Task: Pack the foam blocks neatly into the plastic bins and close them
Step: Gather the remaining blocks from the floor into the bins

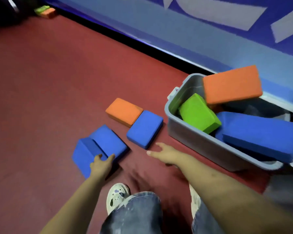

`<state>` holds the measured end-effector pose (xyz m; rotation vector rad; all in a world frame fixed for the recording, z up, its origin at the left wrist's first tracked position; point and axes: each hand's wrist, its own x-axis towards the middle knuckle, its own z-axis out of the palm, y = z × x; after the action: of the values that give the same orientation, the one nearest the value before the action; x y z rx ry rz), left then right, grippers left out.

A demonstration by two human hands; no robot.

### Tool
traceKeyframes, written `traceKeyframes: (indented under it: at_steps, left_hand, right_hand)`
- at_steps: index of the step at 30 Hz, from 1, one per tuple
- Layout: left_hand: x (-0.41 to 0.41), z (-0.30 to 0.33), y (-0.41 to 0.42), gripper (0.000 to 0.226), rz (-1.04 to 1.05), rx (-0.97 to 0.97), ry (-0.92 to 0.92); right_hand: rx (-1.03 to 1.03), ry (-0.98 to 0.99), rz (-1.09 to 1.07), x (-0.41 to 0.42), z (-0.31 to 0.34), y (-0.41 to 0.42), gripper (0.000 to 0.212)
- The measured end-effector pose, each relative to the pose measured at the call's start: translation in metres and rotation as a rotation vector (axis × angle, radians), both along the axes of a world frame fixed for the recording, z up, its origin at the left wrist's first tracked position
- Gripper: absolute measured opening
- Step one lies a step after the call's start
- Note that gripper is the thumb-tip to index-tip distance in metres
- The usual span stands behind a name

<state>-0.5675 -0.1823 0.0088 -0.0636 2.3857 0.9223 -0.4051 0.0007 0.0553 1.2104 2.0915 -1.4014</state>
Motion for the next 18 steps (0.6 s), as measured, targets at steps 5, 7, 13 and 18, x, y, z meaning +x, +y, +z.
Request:
traceKeyframes:
  at_steps: [5, 7, 13, 18]
  left_hand:
    - [-0.033, -0.066, -0.019, 0.077, 0.126, -0.025, -0.078]
    - [-0.040, -0.091, -0.021, 0.080, 0.168, -0.032, -0.116]
    - [-0.062, -0.144, -0.023, 0.096, 0.257, -0.159, -0.064]
    - [-0.071, -0.153, -0.007, 0.106, -0.071, -0.312, 0.253]
  right_hand:
    - [-0.216, -0.017, -0.127, -0.048, -0.078, -0.026, 0.075]
    - [-0.297, -0.033, -0.182, -0.066, -0.109, -0.033, 0.073]
    - [-0.491, -0.042, -0.327, -0.117, -0.183, -0.048, 0.076]
    - [-0.538, 0.000, -0.406, -0.146, -0.221, -0.051, 0.080]
